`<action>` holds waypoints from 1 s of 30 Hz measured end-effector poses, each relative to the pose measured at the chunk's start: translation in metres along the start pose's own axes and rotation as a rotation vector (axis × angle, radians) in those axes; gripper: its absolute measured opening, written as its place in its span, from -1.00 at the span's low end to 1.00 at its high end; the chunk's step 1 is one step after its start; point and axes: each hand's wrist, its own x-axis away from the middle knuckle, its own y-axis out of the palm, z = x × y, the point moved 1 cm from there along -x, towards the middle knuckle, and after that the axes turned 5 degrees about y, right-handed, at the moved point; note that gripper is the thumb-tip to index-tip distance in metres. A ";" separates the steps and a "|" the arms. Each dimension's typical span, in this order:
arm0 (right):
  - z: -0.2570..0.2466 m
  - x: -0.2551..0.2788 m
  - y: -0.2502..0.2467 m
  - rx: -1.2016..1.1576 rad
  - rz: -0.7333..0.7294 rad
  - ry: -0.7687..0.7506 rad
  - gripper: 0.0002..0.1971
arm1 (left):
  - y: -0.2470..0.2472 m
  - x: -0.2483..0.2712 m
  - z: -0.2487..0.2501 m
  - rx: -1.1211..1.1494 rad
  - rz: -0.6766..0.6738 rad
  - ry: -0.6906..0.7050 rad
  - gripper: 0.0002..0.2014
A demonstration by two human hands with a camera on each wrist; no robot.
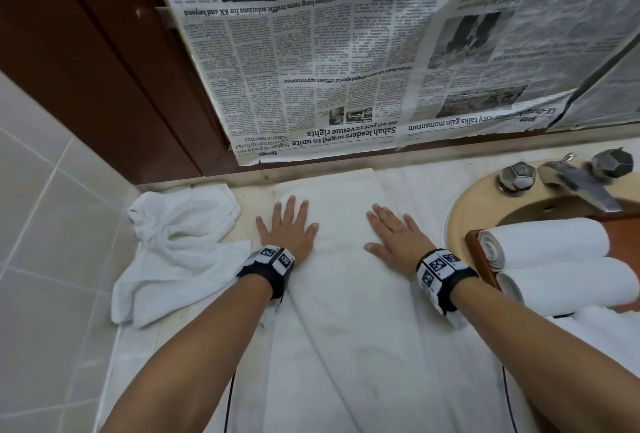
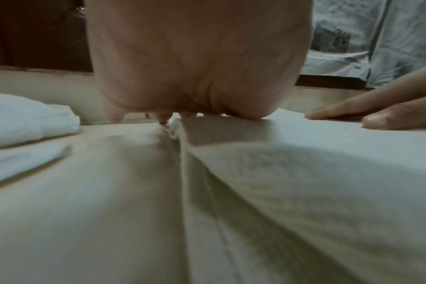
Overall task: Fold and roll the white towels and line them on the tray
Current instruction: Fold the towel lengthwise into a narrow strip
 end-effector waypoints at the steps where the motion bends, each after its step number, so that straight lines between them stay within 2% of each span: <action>1: -0.003 0.000 -0.002 -0.021 0.018 0.006 -0.29 | -0.002 -0.003 -0.001 0.013 0.003 -0.008 -0.38; 4: -0.020 0.018 -0.002 -0.129 0.125 0.018 -0.34 | -0.005 -0.005 -0.009 0.077 0.026 -0.047 -0.38; 7: -0.044 0.060 0.008 -0.238 0.202 -0.027 -0.45 | 0.002 0.013 -0.013 0.098 0.093 -0.056 -0.38; 10: -0.066 0.103 0.025 -0.340 0.191 -0.005 -0.52 | 0.014 0.048 -0.009 0.087 0.182 0.035 -0.40; 13: -0.081 0.133 0.045 -0.305 0.131 0.050 -0.59 | 0.032 0.076 -0.012 0.091 0.179 0.070 -0.42; 16: -0.085 0.147 0.060 -0.266 0.137 0.098 -0.59 | 0.045 0.081 -0.021 0.090 0.151 0.048 -0.44; 19: -0.083 0.152 0.068 -0.247 0.229 0.168 -0.57 | 0.042 0.079 -0.029 0.114 0.168 -0.043 -0.44; 21: -0.085 0.158 0.073 -0.271 0.258 0.176 -0.44 | 0.038 0.088 -0.029 0.168 0.200 -0.066 -0.45; 23: -0.093 0.165 0.077 -0.297 0.252 0.140 -0.33 | 0.040 0.104 -0.024 0.173 0.212 -0.008 -0.46; 26: -0.105 0.175 0.079 -0.230 0.212 0.105 -0.49 | 0.053 0.125 -0.020 0.113 0.125 0.051 -0.45; 28: -0.108 0.177 0.080 -0.220 0.215 0.121 -0.61 | 0.058 0.129 -0.026 0.131 0.106 -0.010 -0.42; 30: -0.105 0.177 0.080 -0.230 0.229 0.179 -0.65 | 0.057 0.134 -0.033 0.201 0.145 -0.096 -0.41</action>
